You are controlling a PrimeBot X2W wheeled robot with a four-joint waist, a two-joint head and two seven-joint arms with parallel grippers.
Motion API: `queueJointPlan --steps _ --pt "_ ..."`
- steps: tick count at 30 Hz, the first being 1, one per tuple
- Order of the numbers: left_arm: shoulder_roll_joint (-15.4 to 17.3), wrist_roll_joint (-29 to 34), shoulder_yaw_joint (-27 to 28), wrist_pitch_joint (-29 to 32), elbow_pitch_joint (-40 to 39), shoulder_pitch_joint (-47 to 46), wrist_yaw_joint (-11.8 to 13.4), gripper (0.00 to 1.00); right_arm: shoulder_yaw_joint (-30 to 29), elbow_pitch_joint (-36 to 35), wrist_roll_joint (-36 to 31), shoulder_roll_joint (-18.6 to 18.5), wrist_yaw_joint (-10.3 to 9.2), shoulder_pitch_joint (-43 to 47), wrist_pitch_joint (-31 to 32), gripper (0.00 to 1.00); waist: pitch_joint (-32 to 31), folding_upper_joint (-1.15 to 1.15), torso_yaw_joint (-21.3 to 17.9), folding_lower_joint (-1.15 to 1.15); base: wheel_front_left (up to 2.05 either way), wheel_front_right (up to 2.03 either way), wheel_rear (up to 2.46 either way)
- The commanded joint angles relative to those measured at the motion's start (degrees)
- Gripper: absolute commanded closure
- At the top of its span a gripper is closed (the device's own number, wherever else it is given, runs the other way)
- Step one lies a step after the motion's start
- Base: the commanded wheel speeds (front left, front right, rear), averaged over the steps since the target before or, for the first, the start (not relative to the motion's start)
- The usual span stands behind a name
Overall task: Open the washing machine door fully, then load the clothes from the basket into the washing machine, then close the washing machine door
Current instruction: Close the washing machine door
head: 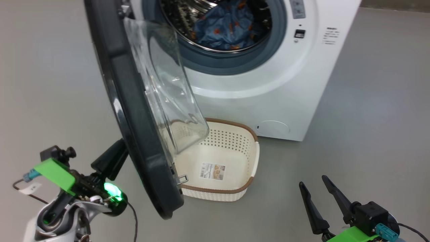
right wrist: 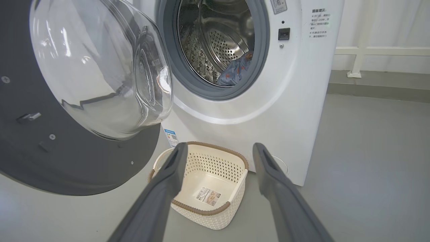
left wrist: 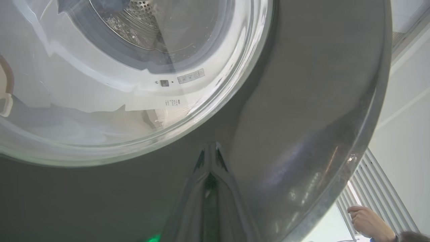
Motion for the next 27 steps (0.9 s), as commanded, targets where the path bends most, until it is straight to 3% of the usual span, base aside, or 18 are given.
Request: queueJointPlan --steps 1,12,27 --pt "0.9 -0.6 0.6 -0.2 -0.6 -2.6 -1.0 1.0 1.2 -1.5 -0.7 -0.7 0.09 -0.1 -0.3 0.0 -0.1 0.0 -2.0 0.0 0.0 0.0 0.0" --pt "0.8 -4.8 -7.8 -7.5 6.4 -9.9 -3.5 1.0 2.2 -1.5 -0.6 -0.6 0.09 -0.6 -0.3 0.0 0.1 0.0 -8.5 0.0 0.0 0.0 0.0" --pt "0.8 -0.2 -10.7 -21.3 11.7 -21.6 -3.7 1.0 3.1 -1.6 -0.9 -0.1 0.09 -2.8 -0.3 0.0 4.3 0.0 -16.5 0.0 0.0 0.0 0.0"
